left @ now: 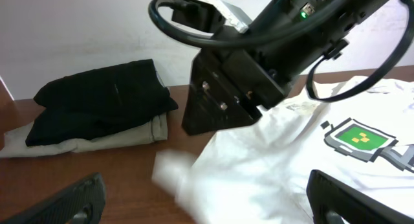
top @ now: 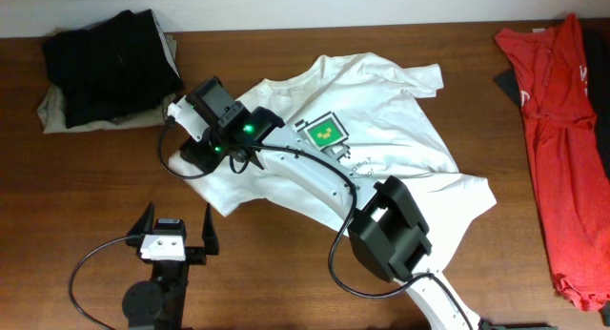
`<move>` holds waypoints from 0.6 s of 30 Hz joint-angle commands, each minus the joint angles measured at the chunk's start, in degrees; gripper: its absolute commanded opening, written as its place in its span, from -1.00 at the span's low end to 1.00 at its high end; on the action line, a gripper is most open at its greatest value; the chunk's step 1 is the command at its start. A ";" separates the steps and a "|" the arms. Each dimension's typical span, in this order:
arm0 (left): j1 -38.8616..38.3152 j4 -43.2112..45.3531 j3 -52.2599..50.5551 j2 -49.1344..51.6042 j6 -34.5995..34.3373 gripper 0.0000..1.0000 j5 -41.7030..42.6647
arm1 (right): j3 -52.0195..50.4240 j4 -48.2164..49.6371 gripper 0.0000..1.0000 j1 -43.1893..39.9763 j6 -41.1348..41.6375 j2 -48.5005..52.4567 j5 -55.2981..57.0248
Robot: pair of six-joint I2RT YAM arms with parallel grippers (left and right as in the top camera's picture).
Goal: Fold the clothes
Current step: 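Grasp the white T-shirt with the right gripper and drag it to table center, then grasp the T-shirt's left and right edges with both grippers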
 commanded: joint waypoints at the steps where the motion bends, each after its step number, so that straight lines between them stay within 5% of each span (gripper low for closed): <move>1: -0.26 -0.11 -0.31 -0.22 0.92 0.98 0.44 | 9.73 -8.09 0.97 -5.66 0.96 -0.68 3.08; 7: -0.26 -0.11 -0.31 -0.22 0.92 0.98 0.44 | 32.76 -48.61 0.97 -26.14 0.72 -0.70 -0.76; 9: -0.26 -0.11 -0.31 -0.22 0.92 0.99 0.44 | 32.81 -59.17 0.97 -32.92 14.82 -1.07 6.84; 15: -0.26 -0.11 -0.31 -0.22 0.92 0.98 0.44 | 30.56 -59.82 0.97 -43.36 21.33 -19.39 8.31; 18: -0.26 -0.11 -0.31 -0.22 0.92 0.98 0.44 | 14.47 -59.80 0.97 -41.92 27.50 -32.00 22.38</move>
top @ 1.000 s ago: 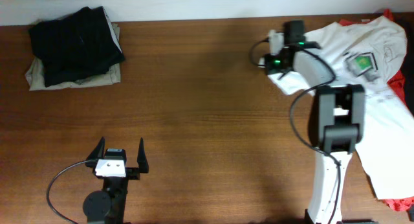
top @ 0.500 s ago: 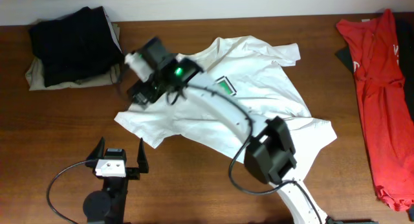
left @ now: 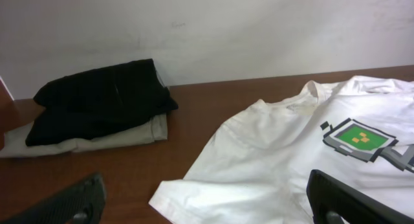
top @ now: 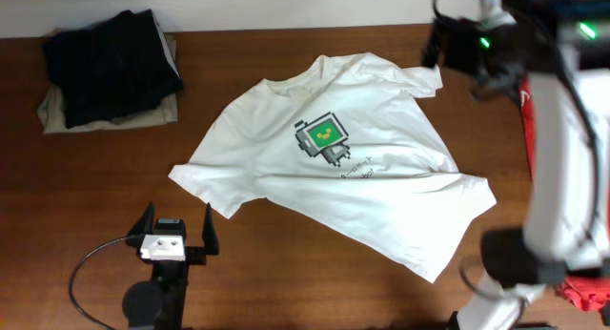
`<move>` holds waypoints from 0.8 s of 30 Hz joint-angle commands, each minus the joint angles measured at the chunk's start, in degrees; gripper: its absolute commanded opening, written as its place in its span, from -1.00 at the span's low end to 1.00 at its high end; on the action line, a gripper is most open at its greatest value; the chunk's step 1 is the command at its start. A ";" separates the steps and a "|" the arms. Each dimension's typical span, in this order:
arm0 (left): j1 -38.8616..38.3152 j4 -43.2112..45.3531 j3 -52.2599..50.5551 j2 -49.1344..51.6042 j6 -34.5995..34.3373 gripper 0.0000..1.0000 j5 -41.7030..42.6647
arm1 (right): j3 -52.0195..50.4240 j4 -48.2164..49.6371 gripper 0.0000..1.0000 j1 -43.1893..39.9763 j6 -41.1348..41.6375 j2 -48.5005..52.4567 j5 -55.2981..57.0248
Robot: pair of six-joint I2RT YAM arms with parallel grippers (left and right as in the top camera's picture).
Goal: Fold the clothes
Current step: 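Grasp the T-shirt's left and right edges with both grippers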
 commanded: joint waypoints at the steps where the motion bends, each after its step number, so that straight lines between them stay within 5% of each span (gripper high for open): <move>1: -0.26 -0.15 -0.31 -0.28 0.92 0.98 0.44 | -21.27 -1.20 0.97 0.63 7.37 -10.47 12.96; 3: -0.26 -0.15 -0.31 -0.28 0.92 0.98 0.44 | -39.63 -0.52 0.97 0.61 15.54 -20.48 18.51; 7: -0.26 -0.15 -0.31 -0.28 0.92 0.98 0.44 | -71.47 7.85 0.97 0.63 13.86 -36.37 8.74; 10: -0.26 -0.15 -0.31 -0.28 0.92 0.98 0.44 | -90.84 17.86 0.97 0.63 13.86 -38.14 -1.60; 17: -0.26 -0.15 -0.31 -0.28 0.92 0.98 0.44 | -110.60 36.61 0.90 0.52 22.03 -38.07 -2.75; 24: -0.28 -0.15 -0.31 -0.28 0.92 0.98 0.44 | -113.39 41.57 0.86 0.50 25.83 -32.70 -2.82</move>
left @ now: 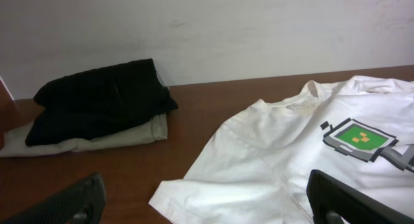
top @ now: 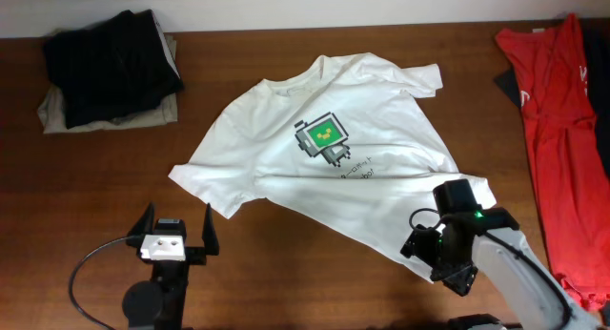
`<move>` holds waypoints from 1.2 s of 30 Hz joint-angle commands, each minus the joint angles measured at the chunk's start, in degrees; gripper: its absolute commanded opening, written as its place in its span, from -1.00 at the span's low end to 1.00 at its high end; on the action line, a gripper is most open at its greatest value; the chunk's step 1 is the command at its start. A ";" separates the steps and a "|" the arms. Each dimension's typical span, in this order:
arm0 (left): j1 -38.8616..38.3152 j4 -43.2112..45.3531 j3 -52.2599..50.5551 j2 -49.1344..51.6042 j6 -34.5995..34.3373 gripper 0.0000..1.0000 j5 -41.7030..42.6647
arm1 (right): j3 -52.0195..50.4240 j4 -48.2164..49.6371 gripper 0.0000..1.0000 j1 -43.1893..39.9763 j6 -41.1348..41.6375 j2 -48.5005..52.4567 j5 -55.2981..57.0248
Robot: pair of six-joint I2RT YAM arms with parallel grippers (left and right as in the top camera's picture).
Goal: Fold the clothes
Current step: 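Grasp the T-shirt's left and right edges with both grippers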
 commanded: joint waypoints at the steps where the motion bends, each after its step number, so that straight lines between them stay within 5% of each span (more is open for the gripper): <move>1: -0.28 -0.17 -0.24 -0.28 0.92 0.98 0.44 | -0.50 0.63 0.86 0.09 6.40 5.07 -2.29; 13: -0.28 -0.17 -0.24 -0.28 0.92 0.98 0.44 | -0.59 4.92 0.75 -2.67 10.86 7.78 -2.71; 16: -0.28 -0.17 -0.24 -0.28 0.92 0.98 0.44 | -2.40 5.25 0.43 -5.53 10.40 7.78 -2.69; 18: -0.28 -0.17 -0.24 -0.28 0.92 0.98 0.44 | -3.37 5.40 0.04 -7.41 10.23 7.76 -2.95; 21: -0.26 -0.17 -0.24 -0.28 0.92 0.98 0.44 | -3.08 5.38 -0.20 -7.48 9.60 6.99 -2.05; 24: -0.26 -0.17 -0.24 -0.28 0.92 0.98 0.44 | 0.42 2.73 -0.93 -7.50 9.22 4.07 0.90; 34: -0.28 -0.26 -0.24 -0.28 0.85 0.98 0.94 | 8.68 -0.07 -0.92 -7.26 4.20 -1.07 1.40; 36: -0.26 1.99 -0.24 -0.24 -6.34 0.98 12.76 | 8.66 -0.04 -0.91 -7.26 4.22 -1.07 1.40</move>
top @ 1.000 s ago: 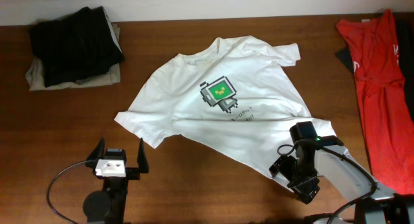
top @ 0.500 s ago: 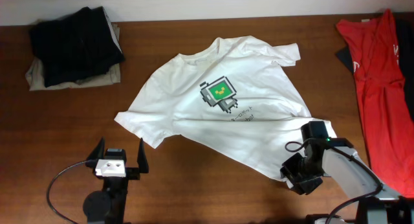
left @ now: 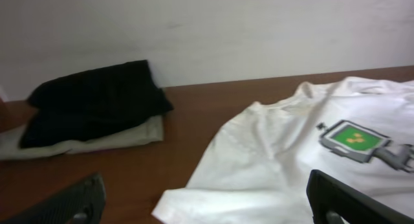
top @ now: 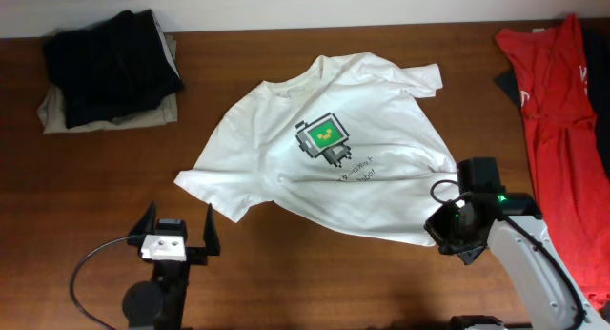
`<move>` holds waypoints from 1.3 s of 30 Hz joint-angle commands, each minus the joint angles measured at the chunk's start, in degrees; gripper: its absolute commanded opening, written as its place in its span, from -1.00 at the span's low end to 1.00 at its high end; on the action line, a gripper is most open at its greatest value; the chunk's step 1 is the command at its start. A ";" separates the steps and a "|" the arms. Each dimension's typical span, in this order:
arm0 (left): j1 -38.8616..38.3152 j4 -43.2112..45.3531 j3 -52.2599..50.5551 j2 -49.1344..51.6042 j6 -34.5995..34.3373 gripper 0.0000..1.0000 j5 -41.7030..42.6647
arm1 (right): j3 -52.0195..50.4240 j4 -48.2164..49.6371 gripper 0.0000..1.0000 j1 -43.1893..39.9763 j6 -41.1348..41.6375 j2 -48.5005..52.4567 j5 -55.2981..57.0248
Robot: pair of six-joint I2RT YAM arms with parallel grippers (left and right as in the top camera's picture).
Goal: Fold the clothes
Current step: 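Grasp the T-shirt's left and right edges with both grippers, then pull the T-shirt apart with both grippers to spread it flat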
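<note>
The white T-shirt [top: 334,158] with a green pixel print lies spread across the middle of the table. Its left sleeve [left: 213,198] shows in the left wrist view. My right gripper [top: 448,230] is down at the shirt's lower right hem. Its fingers are hidden under the wrist, and the hem is drawn up to it. My left gripper [top: 178,230] stands open near the front edge, just short of the left sleeve. Nothing sits between its fingertips [left: 81,198].
A folded stack, black cloth on beige [top: 110,68], sits at the back left corner and also shows as the stack [left: 90,111] in the left wrist view. A red garment [top: 558,120] lies along the right edge, over a dark item [top: 505,82].
My right gripper has moved up and to the right along the lower hem. The shirt's lower right corner has come in with it, and the left sleeve has shifted slightly. The left gripper stayed put.
First my right arm reached across the shirt to its left sleeve. Then it was away at the back right and the shirt lay flat. Then it was down at the lower right hem, and now that hem is pulled inward with the gripper.
</note>
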 commanded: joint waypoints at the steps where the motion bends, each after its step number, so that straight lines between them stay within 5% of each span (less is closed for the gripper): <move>1: -0.26 2.97 -0.20 -0.24 -7.89 0.98 16.41 | 0.63 -0.24 -0.91 -0.15 -0.57 -0.48 0.48; 6: -0.22 -1.25 12.07 9.40 -9.31 0.98 15.30 | 0.50 1.62 -0.92 -0.15 -0.55 -0.48 0.50; 11: -0.22 -25.73 41.42 50.97 -3.50 0.98 10.97 | 0.50 2.23 -0.91 -0.15 -0.57 -0.48 0.50; 13: -0.22 -46.16 62.47 76.78 -1.33 0.98 10.99 | 0.50 1.46 -0.92 -0.15 -0.59 -0.48 0.52; 17: -0.20 -50.90 65.22 93.46 -1.36 0.99 8.70 | 0.50 1.40 -0.92 -0.15 -0.59 -0.48 0.52; 21: 3.17 -50.40 65.22 101.55 -6.21 0.99 0.59 | 0.50 1.22 -0.92 -0.15 -0.61 -0.48 0.52; 28: 7.30 -38.80 65.22 103.58 -7.45 0.98 -1.60 | 0.50 2.40 -0.91 -0.15 -0.61 -0.48 0.52; 37: 7.30 -38.71 65.22 109.13 -7.08 0.96 -6.08 | 0.50 2.45 -0.90 -0.15 -0.59 -0.48 0.55; 39: 7.30 -38.10 65.16 109.15 -6.97 0.60 -5.99 | 0.50 2.64 -0.91 -0.15 -0.59 -0.48 0.52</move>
